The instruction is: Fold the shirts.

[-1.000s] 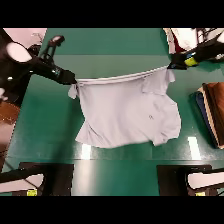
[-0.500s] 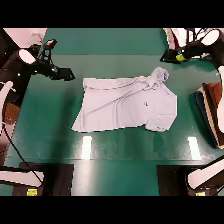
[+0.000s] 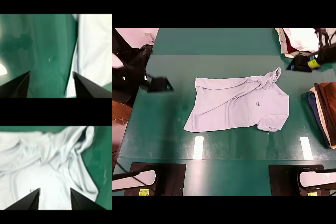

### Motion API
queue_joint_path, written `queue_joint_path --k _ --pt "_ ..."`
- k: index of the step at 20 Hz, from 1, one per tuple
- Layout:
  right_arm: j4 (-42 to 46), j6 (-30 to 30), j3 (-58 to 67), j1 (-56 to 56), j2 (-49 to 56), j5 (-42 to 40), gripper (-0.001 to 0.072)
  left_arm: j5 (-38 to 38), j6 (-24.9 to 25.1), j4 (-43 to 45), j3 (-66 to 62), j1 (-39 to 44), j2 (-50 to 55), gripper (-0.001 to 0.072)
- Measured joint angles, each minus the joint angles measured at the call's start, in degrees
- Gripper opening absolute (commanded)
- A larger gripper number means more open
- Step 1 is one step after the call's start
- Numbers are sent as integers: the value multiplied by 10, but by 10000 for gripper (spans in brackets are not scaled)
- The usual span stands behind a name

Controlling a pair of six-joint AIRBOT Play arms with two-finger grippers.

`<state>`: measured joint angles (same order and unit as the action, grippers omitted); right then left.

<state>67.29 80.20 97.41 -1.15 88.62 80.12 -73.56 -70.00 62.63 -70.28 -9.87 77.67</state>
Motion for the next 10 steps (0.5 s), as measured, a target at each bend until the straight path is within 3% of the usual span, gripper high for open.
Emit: queue_joint_path --k 5,10 --pt "-1 -15 -139 14 -93 1 432 7 55 -73 202 -5 -62 603" --pt "-3 -22 -227 16 -156 -17 432 35 95 -123 302 -2 -77 603"
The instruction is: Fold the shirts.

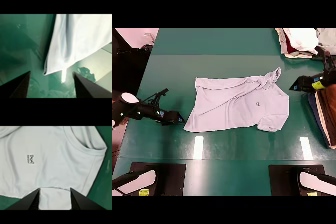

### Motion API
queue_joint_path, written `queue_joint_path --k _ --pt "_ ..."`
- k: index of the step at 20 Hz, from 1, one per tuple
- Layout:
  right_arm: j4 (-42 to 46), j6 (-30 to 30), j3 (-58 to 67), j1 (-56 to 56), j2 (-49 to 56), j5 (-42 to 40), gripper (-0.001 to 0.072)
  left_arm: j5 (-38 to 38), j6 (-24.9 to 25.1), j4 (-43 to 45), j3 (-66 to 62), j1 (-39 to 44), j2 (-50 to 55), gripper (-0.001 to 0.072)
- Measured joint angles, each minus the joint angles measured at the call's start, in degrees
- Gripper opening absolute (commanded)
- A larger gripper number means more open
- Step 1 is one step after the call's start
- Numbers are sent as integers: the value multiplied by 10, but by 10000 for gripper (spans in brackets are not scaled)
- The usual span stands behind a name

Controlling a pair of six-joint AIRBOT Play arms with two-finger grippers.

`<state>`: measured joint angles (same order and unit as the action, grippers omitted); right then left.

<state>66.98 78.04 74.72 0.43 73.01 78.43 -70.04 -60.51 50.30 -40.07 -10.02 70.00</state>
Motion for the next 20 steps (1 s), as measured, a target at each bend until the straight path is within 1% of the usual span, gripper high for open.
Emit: queue_joint_path --k 4,8,9,10,11,16,20 --pt "0 -1 -24 0 -24 -6 432 21 12 -18 25 36 -2 603" --pt "1 -1 -30 0 -32 -5 432 49 -1 -24 33 72 -3 601" --pt "0 -1 -31 0 -33 -4 432 54 -7 -24 34 77 -3 495" --pt "0 -1 -31 0 -33 -3 432 63 -10 -20 35 81 -3 163" --pt "1 -1 -32 0 -34 -2 432 71 -14 -10 37 83 -1 20" --pt "3 -3 -33 16 -35 24 433 65 -24 -9 23 87 -2 21" --pt "5 -9 -61 80 -35 52 433 31 -30 -2 -31 87 -4 21"
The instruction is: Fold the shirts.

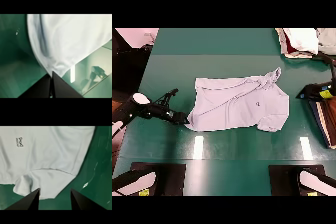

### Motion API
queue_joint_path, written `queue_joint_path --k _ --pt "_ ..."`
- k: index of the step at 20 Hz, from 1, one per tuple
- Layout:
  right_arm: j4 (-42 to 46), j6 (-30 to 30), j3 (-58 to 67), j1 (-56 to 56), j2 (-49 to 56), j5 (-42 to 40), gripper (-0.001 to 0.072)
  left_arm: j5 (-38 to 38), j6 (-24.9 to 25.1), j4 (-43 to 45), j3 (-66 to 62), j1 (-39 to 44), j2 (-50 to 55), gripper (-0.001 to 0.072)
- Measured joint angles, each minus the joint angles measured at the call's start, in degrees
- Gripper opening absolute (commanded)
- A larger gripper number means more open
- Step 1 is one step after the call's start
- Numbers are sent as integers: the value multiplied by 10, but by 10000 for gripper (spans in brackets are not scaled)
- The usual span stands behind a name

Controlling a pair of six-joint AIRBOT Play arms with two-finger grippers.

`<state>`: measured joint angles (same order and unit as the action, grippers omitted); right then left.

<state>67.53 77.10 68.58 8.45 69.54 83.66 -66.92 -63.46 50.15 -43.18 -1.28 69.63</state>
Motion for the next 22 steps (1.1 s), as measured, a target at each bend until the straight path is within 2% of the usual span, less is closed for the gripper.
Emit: queue_joint_path --k 3,7,13,14,16,17,20,22 --pt "-3 -3 -77 62 0 -8 433 -14 -5 3 -46 0 0 21" --pt "-60 -30 -179 114 22 -73 433 -12 -9 4 -82 0 0 21" --pt "-174 -90 -225 106 100 -115 416 -1 -11 4 -94 0 0 22" --pt "-184 -94 -226 98 108 -119 272 0 -11 4 -94 0 0 22" --pt "-190 -104 -228 83 118 -140 57 1 -11 4 -95 0 0 21" --pt "-189 -109 -226 76 121 -147 13 2 -11 4 -96 0 0 21" --pt "-184 -117 -200 64 126 -153 12 2 -27 10 -102 0 0 20" --pt "-192 -118 -161 60 116 -129 12 3 -44 23 -127 0 -5 20"
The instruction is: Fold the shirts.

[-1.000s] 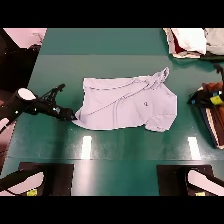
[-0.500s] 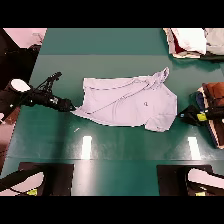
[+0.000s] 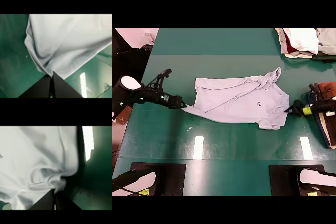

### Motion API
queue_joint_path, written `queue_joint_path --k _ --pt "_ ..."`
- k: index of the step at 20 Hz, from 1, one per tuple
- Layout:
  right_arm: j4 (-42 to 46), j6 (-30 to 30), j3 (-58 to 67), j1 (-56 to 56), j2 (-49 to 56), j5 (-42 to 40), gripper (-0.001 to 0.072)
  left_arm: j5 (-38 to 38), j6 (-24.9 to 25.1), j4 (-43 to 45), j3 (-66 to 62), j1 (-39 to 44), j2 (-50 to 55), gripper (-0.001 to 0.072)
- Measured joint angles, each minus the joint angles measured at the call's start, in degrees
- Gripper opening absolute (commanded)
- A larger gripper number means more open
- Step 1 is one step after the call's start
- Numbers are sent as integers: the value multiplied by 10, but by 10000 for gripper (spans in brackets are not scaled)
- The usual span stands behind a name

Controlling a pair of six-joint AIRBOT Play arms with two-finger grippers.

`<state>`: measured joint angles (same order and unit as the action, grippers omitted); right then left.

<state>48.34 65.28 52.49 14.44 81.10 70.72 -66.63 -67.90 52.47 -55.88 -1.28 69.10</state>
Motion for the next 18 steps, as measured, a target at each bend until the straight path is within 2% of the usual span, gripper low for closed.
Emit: queue_joint_path --k 7,13,18 --pt "-5 25 219 -2 -133 29 12 35 -39 36 -229 0 -86 21" --pt "-4 42 397 -2 -258 -24 12 54 -46 43 -473 0 -153 21" --pt "-1 46 501 -2 -332 -39 12 35 -70 38 -596 0 -194 22"
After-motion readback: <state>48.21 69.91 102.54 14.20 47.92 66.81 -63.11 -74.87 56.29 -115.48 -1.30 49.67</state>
